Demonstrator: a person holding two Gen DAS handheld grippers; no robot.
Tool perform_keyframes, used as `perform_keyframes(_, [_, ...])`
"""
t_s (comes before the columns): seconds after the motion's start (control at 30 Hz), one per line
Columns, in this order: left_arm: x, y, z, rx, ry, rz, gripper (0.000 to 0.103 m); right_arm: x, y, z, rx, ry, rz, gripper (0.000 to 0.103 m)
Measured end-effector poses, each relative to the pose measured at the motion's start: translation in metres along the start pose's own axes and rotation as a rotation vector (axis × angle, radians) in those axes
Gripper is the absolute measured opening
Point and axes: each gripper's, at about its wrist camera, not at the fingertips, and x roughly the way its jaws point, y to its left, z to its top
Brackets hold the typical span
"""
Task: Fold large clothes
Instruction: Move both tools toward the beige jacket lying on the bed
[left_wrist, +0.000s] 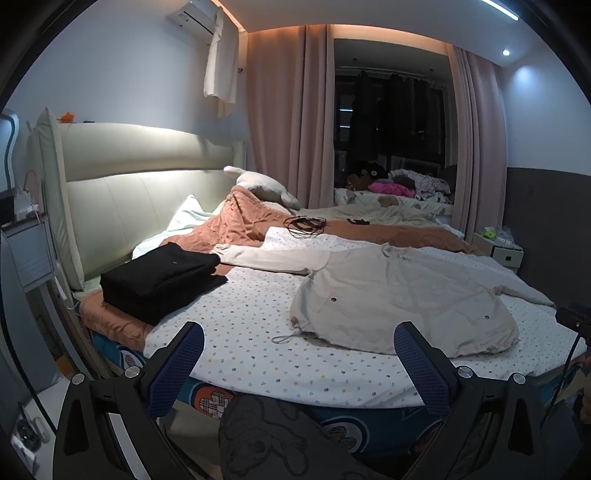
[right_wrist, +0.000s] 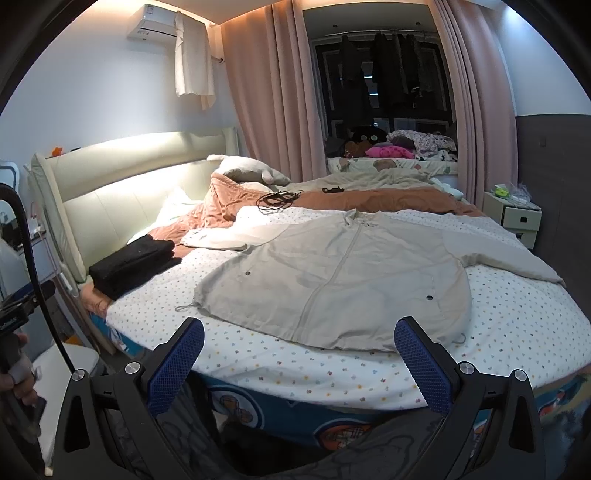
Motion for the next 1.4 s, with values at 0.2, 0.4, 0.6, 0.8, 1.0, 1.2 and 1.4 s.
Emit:
perform_keyframes(0.2, [-0.004,0.001,0.0,0.0,-0.011,-0.008,0.103,-0.001,0.0,0.001,-0.001,-0.001,0.001,0.103])
perform_keyframes(0.4, [-0.008,0.002,0.001,-0.001,-0.022,-0.01,0.103,-0.005,0.0,0.002,-0.006,-0.008,0.006,0.103])
perform_keyframes(0.6, [-0.012,0.002,0.002,-0.001,-0.031,-0.009,0.103,-0.007,0.002,0.002,-0.003,-0.015,0.012,0.103])
perform_keyframes(0.8, [-0.016,0.004,0.003,-0.005,-0.04,-0.007,0.103,-0.009,0.002,0.001,-0.002,-0.026,0.02,0.103])
perform_keyframes(1.0, [-0.017,0.004,0.004,-0.004,-0.045,-0.007,0.103,-0.008,0.002,0.0,-0.002,-0.026,0.023,0.103])
perform_keyframes(1.2, [-0.018,0.004,0.004,-0.004,-0.048,-0.004,0.103,-0.009,0.004,-0.001,-0.006,-0.03,0.017,0.103])
perform_keyframes(1.4, [-0.018,0.004,0.004,-0.008,-0.051,0.0,0.103,-0.008,0.008,-0.003,-0.024,-0.037,0.001,0.103])
